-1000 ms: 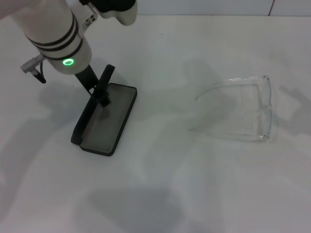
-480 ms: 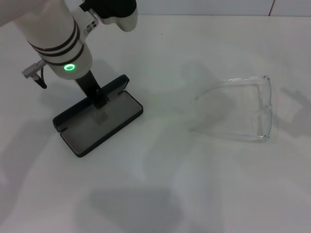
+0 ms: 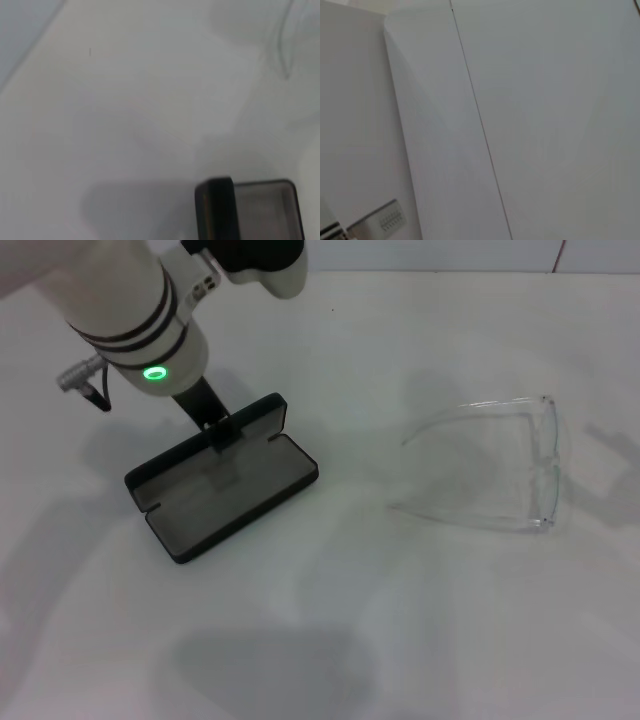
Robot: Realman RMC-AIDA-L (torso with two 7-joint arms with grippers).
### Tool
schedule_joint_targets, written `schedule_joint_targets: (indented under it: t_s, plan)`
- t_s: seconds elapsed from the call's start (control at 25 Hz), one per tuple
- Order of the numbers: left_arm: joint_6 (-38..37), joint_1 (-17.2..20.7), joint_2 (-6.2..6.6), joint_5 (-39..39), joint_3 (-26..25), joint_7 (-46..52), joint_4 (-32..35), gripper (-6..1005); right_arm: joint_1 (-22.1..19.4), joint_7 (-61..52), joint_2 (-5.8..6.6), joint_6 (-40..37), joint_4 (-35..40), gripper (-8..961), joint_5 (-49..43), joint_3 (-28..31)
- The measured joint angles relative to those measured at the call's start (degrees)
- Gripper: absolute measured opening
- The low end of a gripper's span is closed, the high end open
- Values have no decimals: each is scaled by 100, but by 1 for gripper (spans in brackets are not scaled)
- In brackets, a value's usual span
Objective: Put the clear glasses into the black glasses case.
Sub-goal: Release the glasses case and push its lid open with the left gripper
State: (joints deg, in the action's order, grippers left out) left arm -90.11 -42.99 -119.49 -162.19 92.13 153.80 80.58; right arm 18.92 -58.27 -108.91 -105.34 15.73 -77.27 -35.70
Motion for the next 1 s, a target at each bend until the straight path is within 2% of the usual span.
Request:
schedule_joint_targets:
  t_s: [0.12,0.36,0.56,0.8,1.0]
  plan:
    - [-6,118,-11,-6,94,-246,421,247,-12,0,-1,-7,0,846,17,3]
    - [-15,322,-19,-5,659,-561,1136,92,-100,-15,5,-100,0,845,69,81]
    - [-50,329,-5,-21,419,-354,1179,19,-180,-17,0,-136,0,844,89,127]
    - [-381,254,12,-22,258,-64,1298,77,-188,-14,2,-132,0,842,90,152]
    - [-656,175,-7,-20,243,-46,1032,310,-100,-3,2,-83,0,841,90,152]
